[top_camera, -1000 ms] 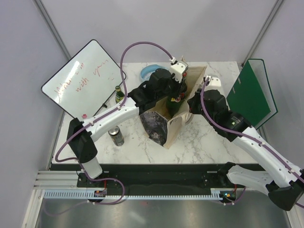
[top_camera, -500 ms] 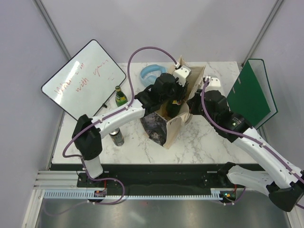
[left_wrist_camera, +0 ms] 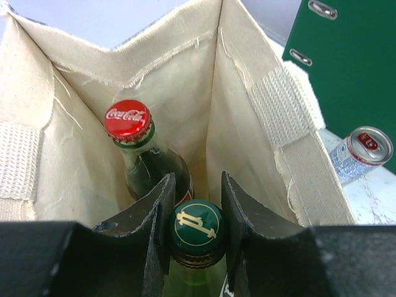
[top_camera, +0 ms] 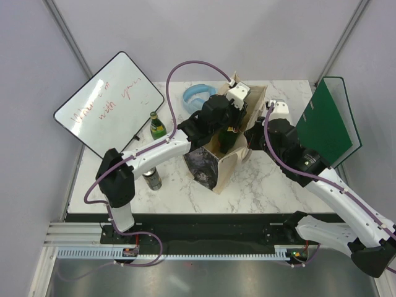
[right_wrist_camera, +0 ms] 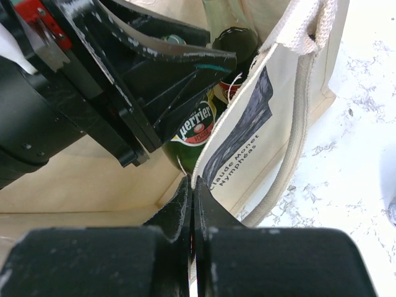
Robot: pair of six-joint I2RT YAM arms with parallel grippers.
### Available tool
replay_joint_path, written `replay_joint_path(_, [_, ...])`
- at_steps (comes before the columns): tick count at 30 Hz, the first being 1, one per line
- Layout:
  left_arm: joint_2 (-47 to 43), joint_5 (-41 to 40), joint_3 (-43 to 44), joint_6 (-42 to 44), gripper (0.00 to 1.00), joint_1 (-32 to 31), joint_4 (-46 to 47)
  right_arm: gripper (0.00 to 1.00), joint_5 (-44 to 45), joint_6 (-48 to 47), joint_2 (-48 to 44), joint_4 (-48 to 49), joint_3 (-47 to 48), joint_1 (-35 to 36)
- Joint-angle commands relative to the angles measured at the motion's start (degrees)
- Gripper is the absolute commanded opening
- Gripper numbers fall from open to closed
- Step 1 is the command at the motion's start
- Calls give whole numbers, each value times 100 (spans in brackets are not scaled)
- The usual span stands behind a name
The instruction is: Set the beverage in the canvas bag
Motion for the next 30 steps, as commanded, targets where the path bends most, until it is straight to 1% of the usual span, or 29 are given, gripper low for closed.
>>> replay_joint_path(1, [-208,-221,172,245,2,-26,1548,0,-205,-31,-189,549,62,34])
replay_joint_path(7, [-472,-309,-776,105,2,-26,2067,0,-161,-40,-268,584,1,26])
replay_joint_path(19, [-937,-317,-1664,87,3,-35,2129,0,-205,-49,-171,742,-26,26])
replay_joint_path(20, [-998,-317,-1709,87,4,-35,2103,0,-205,-58,-171,742,-34,34])
replay_joint_path(22, [-1043,-317,-1823,-71,11,-35,2094,0,-196,-49,-189,742,-43,26])
replay_joint_path(23, [-1069,-326,-1850,-80,18,-35,2068,0,-187,-49,-189,742,-61,26])
replay_joint_path(30, [-1183,-308,-1815,-98,34,-35,1804,0,-82,-31,-180,725,-140,26])
